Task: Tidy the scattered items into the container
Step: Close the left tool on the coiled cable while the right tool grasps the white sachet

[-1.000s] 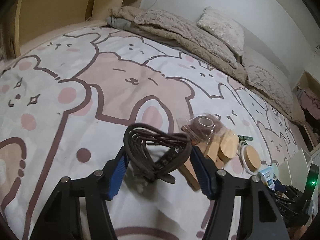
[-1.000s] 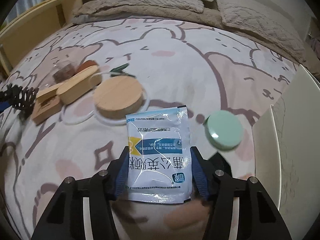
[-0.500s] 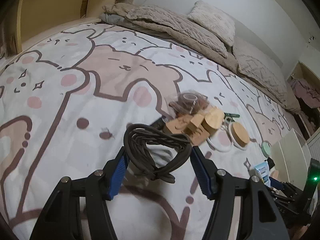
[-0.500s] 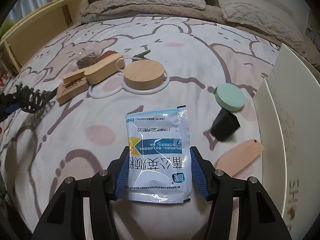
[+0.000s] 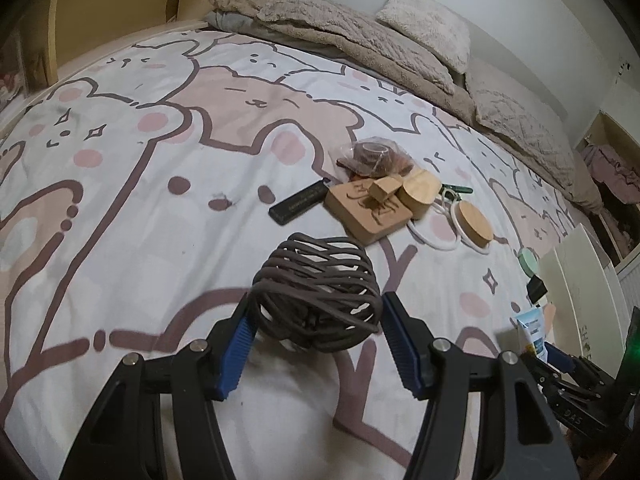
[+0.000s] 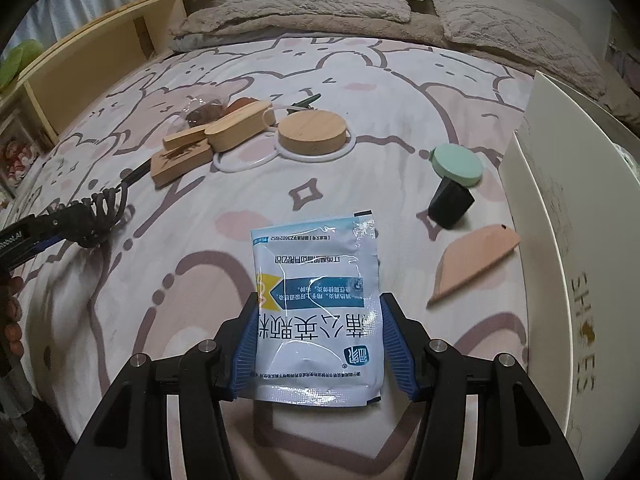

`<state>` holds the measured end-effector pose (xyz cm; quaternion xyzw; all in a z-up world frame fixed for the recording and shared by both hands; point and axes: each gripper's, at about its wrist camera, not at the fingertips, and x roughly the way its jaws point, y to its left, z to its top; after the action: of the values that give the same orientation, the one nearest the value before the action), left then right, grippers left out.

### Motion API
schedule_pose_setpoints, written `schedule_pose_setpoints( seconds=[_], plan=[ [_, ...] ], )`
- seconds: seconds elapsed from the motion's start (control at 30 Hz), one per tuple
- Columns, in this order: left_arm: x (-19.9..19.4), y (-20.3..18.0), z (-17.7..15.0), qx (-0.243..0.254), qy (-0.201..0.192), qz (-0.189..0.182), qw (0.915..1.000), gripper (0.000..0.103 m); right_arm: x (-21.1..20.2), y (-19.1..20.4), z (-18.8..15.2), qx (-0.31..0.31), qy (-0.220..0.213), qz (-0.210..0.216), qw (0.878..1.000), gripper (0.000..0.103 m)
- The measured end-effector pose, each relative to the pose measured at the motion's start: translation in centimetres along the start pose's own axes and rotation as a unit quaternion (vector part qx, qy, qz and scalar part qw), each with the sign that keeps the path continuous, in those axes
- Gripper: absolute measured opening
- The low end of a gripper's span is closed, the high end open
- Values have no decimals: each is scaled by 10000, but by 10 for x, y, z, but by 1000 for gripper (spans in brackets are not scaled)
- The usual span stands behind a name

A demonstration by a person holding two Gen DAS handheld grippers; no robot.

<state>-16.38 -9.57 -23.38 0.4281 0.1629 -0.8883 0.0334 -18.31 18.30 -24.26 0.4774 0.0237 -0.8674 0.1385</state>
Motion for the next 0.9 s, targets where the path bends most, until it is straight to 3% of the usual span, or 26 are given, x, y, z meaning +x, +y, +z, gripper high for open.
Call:
schedule_pose_setpoints(
  seconds=[0.4, 0.47, 0.53, 0.9],
  plan=[
    [-5, -1, -20, 115, 206, 137, 9996, 62, -16, 16, -17, -89, -2, 115, 9999, 58],
    [-6, -2, -18, 141, 157, 252, 9995, 83, -14, 18, -20, -128, 31, 131, 9998, 58],
    [-9, -2, -16, 172, 59, 314, 9993, 94, -13, 20, -23, -137, 48, 144, 9998, 58],
    [14, -15, -3, 863, 316, 699, 9933, 95, -10, 18, -27, -110, 54, 186, 9998, 58]
  ],
)
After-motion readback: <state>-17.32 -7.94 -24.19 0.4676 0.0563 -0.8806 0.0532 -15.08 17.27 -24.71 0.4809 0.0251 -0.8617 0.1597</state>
